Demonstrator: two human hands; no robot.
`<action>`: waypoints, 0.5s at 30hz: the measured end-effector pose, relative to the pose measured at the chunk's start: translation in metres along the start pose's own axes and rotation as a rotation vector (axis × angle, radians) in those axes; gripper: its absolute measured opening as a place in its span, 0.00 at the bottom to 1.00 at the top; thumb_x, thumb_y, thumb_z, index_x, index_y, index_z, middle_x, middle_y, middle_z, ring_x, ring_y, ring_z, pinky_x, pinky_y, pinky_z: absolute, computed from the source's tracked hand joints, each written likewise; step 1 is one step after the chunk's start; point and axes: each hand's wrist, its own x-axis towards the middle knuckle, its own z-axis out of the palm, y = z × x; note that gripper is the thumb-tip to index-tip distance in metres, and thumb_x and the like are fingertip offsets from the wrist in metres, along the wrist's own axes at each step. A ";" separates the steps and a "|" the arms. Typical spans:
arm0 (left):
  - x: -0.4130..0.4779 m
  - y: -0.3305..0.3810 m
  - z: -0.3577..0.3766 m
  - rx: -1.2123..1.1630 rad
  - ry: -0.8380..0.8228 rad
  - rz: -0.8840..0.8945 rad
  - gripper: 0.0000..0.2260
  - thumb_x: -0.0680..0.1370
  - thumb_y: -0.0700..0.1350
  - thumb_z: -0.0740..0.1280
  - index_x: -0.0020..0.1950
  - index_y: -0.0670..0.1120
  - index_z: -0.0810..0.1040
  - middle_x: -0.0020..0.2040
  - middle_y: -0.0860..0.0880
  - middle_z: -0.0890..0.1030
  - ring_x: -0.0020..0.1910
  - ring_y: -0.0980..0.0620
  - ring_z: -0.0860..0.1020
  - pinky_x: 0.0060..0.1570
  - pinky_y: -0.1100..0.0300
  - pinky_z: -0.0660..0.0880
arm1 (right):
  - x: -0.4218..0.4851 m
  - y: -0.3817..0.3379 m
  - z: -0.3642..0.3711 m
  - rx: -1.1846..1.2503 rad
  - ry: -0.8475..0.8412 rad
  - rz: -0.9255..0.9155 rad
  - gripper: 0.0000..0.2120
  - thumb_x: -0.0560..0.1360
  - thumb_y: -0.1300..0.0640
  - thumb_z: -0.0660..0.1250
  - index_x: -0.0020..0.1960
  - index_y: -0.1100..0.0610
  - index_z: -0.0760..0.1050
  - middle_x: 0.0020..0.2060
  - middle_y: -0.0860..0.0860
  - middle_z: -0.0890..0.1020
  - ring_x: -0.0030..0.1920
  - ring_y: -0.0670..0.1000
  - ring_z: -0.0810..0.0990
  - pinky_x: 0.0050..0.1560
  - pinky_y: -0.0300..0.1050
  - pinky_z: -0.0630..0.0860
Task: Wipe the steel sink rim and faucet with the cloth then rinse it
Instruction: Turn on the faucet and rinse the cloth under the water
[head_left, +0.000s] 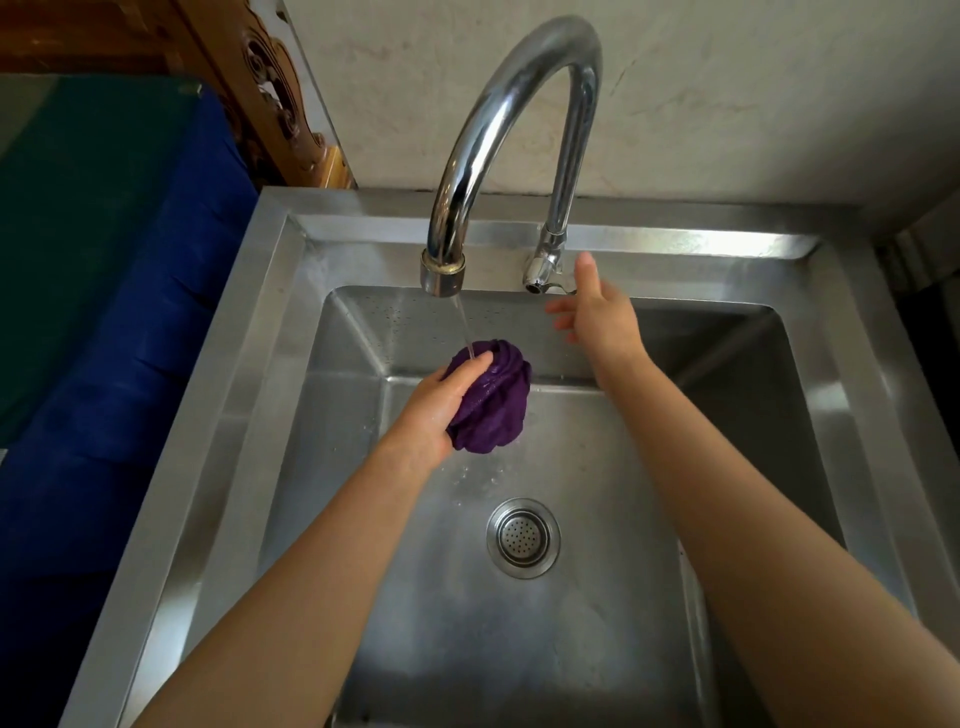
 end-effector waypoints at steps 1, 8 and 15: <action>-0.001 0.000 0.000 0.000 -0.008 0.015 0.11 0.71 0.48 0.72 0.52 0.46 0.80 0.45 0.45 0.85 0.46 0.46 0.83 0.49 0.52 0.78 | 0.003 -0.004 0.001 -0.036 -0.011 -0.020 0.22 0.80 0.45 0.51 0.59 0.60 0.73 0.44 0.55 0.82 0.41 0.50 0.78 0.54 0.51 0.75; -0.004 0.003 -0.001 -0.018 -0.051 0.128 0.12 0.73 0.48 0.70 0.55 0.48 0.79 0.49 0.47 0.84 0.49 0.48 0.82 0.48 0.54 0.79 | 0.015 -0.004 0.004 0.019 -0.004 0.025 0.19 0.80 0.57 0.54 0.35 0.58 0.74 0.34 0.53 0.80 0.32 0.47 0.73 0.40 0.43 0.72; -0.006 0.010 0.000 -0.061 -0.053 0.149 0.15 0.73 0.48 0.69 0.59 0.47 0.77 0.51 0.47 0.83 0.52 0.48 0.82 0.48 0.54 0.79 | 0.009 0.000 0.004 0.264 -0.003 0.061 0.16 0.81 0.58 0.54 0.38 0.57 0.73 0.32 0.51 0.76 0.30 0.45 0.70 0.34 0.36 0.69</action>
